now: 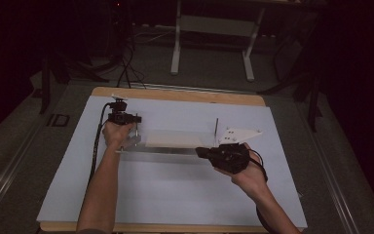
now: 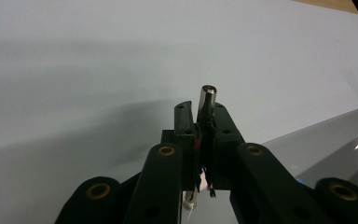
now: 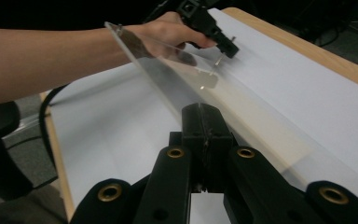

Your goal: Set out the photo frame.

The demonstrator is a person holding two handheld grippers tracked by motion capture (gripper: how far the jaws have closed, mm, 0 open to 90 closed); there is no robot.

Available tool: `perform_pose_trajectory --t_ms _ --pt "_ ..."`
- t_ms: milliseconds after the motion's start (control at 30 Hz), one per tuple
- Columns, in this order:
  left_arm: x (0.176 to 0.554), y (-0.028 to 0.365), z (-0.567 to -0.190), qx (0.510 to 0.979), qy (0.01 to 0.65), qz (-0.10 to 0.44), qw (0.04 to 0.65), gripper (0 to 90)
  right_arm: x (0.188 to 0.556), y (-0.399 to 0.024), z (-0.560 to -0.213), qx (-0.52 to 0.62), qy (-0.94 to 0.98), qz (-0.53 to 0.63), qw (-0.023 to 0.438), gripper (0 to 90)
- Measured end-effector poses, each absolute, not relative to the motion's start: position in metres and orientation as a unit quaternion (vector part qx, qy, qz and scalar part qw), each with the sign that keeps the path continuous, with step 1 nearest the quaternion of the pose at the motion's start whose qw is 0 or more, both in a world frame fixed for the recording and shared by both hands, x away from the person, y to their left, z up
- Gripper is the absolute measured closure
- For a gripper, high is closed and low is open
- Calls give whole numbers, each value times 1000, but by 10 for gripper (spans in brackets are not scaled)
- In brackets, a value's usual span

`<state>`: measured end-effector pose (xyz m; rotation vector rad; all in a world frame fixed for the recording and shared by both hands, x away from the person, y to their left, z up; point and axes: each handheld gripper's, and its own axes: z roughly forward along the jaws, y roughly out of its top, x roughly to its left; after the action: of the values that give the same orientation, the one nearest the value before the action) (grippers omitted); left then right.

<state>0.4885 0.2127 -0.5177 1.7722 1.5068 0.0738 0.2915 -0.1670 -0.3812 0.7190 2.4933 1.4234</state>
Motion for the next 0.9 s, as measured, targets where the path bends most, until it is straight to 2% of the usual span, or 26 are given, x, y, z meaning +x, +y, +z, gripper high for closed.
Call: perform_pose_trajectory --t_ms 267,733,900 --pt "489 214 -518 700 593 24 397 847 282 -155 -396 211 855 466 82 899" --pt "490 214 -518 700 593 22 397 846 285 -135 -422 220 860 448 100 899" --pt "491 212 -516 705 593 26 387 848 286 -130 -426 222 860 442 124 899"
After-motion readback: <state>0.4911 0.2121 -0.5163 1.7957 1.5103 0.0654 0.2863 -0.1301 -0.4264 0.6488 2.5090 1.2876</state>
